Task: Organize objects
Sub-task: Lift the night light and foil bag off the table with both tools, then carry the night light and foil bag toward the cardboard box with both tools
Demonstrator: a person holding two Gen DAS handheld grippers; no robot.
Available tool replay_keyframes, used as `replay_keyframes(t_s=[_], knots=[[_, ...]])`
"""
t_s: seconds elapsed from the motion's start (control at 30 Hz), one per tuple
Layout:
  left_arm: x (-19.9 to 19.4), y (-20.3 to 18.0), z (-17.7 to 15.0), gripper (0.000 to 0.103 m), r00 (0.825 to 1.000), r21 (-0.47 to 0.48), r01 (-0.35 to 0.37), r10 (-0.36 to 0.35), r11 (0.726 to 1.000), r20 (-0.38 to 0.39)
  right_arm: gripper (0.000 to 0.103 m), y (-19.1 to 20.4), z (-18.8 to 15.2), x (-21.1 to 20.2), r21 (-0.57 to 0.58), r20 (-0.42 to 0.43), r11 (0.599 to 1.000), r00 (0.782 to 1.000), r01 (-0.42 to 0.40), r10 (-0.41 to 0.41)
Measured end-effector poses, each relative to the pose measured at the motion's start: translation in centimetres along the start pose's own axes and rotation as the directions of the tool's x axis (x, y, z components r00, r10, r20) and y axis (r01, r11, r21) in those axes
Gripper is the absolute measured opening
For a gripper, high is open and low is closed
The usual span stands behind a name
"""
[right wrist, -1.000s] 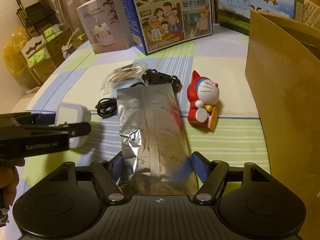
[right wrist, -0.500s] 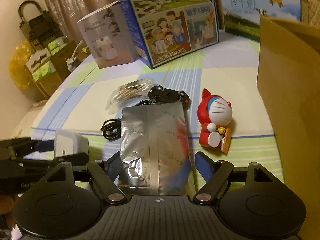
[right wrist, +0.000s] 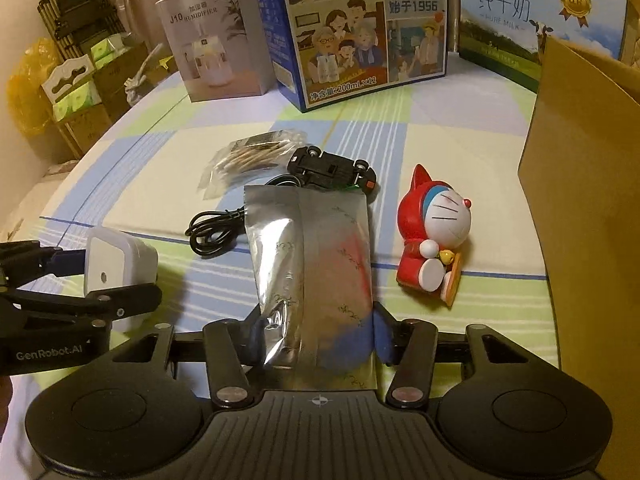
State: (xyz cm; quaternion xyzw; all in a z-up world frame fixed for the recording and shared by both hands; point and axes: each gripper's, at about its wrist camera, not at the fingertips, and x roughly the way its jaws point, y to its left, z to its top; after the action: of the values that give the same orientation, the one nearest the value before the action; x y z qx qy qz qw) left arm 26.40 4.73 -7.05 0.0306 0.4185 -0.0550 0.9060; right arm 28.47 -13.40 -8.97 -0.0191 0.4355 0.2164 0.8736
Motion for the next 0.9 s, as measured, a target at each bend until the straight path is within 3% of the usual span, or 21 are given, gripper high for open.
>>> replay_keyframes(t_s=[0.57, 0.9], knots=[[-3.1, -0.3, -0.5, 0.061, 1.000, -0.025, 0.014, -0.014, 1.000, 0.007, 0.045, 1.6, -0.7, -4.0, -0.014, 0.056, 0.999, 0.998, 0.035, -0.035], [-8.2, -1.1, -2.7, 0.061, 0.999, -0.074, -0.012, 0.015, 0.997, 0.045, 0.045, 2.9, -2.6, -9.2, 0.012, 0.119, 0.999, 0.991, 0.052, -0.053]])
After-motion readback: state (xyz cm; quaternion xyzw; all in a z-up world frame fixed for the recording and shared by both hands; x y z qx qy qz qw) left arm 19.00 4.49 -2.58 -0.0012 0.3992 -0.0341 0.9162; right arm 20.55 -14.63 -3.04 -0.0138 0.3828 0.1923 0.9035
